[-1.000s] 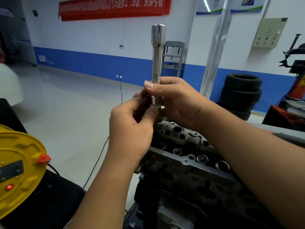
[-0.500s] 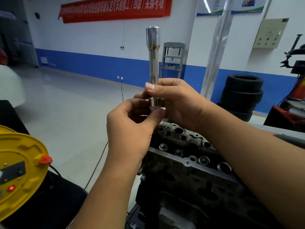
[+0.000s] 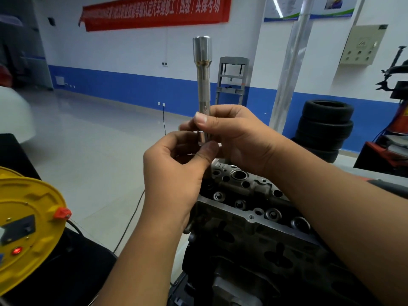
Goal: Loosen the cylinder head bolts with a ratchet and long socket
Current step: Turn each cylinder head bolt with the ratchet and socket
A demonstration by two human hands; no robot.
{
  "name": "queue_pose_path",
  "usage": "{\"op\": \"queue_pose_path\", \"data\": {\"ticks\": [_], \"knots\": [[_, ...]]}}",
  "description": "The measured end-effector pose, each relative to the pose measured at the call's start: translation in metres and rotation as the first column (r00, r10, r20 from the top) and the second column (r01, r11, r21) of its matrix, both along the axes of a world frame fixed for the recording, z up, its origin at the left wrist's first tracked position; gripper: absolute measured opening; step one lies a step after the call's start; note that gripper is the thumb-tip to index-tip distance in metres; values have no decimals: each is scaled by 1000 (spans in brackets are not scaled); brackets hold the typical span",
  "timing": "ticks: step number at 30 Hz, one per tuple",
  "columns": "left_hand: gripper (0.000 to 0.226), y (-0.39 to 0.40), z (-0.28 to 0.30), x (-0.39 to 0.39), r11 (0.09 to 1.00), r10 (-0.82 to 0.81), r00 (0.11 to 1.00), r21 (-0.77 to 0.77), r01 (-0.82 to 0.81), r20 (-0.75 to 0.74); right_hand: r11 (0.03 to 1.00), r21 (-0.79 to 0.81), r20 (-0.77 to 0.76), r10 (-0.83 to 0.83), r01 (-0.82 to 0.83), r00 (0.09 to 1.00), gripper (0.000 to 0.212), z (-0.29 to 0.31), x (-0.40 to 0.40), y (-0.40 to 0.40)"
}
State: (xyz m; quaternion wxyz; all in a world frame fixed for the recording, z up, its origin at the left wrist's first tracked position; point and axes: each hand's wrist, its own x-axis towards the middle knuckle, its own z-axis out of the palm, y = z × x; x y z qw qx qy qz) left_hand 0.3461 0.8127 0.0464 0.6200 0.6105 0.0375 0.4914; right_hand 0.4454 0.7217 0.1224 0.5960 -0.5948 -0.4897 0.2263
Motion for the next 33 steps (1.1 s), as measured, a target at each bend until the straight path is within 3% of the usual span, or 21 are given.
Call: {"op": "queue_pose_path", "data": {"ticks": [3, 6, 9, 14, 20, 27, 33], "knots": [[16, 0, 1, 0, 998, -55, 998, 16, 55, 28, 1000, 15, -1, -8, 8, 1000, 17, -1, 3, 0], [29, 1, 2, 0, 988, -140, 990, 60, 141, -17, 1000, 16, -19, 9, -9, 1000, 16, -1, 3, 0], [39, -1, 4, 0, 992, -94, 995, 83, 95, -20, 1000, -5, -31, 3, -3, 1000, 18, -1, 1, 1], [29, -1, -1, 1, 999, 13, 1000, 41, -13, 15, 1000, 13, -15, -25, 25, 1000, 22, -1, 1, 0], [32, 0, 3, 3, 988, -137, 989, 71, 140, -49, 1000, 0, -35, 6, -6, 999, 21, -1, 1, 1], [37, -3, 1, 2, 1000, 16, 1000, 26, -16, 24, 1000, 6, -20, 10, -10, 1000, 19, -1, 1, 0], [33, -1, 3, 2, 989, -125, 992, 70, 127, -28, 1000, -11, -41, 12, -12, 999, 21, 0, 1, 0]]}}
